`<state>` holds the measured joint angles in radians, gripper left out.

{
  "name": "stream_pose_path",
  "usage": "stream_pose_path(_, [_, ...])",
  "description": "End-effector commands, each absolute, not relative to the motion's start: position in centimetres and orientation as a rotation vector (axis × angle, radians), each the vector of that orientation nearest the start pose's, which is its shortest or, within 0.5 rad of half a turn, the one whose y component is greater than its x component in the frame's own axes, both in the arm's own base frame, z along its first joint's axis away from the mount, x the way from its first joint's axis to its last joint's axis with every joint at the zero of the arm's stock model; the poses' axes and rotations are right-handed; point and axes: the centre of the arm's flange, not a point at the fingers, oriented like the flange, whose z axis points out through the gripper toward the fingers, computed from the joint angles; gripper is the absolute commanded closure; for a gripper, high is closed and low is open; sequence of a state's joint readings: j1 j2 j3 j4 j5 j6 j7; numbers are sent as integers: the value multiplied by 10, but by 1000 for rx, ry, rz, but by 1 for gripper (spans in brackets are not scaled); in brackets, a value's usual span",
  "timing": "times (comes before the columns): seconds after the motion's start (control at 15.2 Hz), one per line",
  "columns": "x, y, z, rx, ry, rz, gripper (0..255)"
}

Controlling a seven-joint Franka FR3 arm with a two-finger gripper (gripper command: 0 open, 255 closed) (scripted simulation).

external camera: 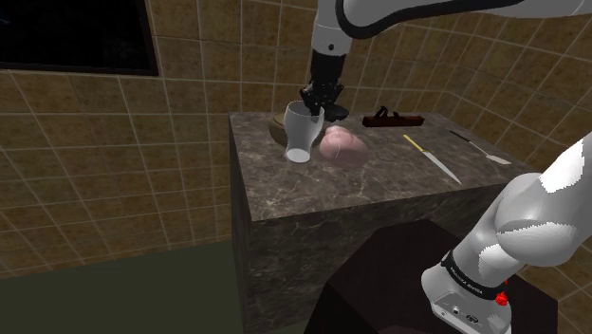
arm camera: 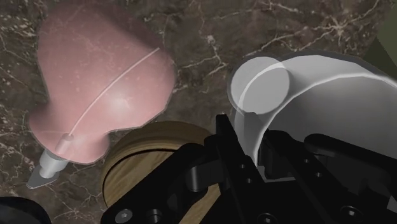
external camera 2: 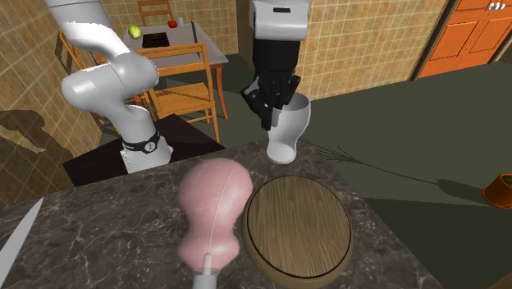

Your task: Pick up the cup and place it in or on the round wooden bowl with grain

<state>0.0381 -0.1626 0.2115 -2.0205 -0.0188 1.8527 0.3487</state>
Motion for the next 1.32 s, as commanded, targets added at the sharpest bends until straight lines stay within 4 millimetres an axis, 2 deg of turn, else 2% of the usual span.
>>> stream_pose_path(0.0, [494, 129, 530, -3190, 154, -11, 255])
stream_pose_path(1.12, [494, 129, 617, -3190, 154, -11, 255])
stream_pose_path(1.25, [512, 111, 624, -3190, 154, -11, 255])
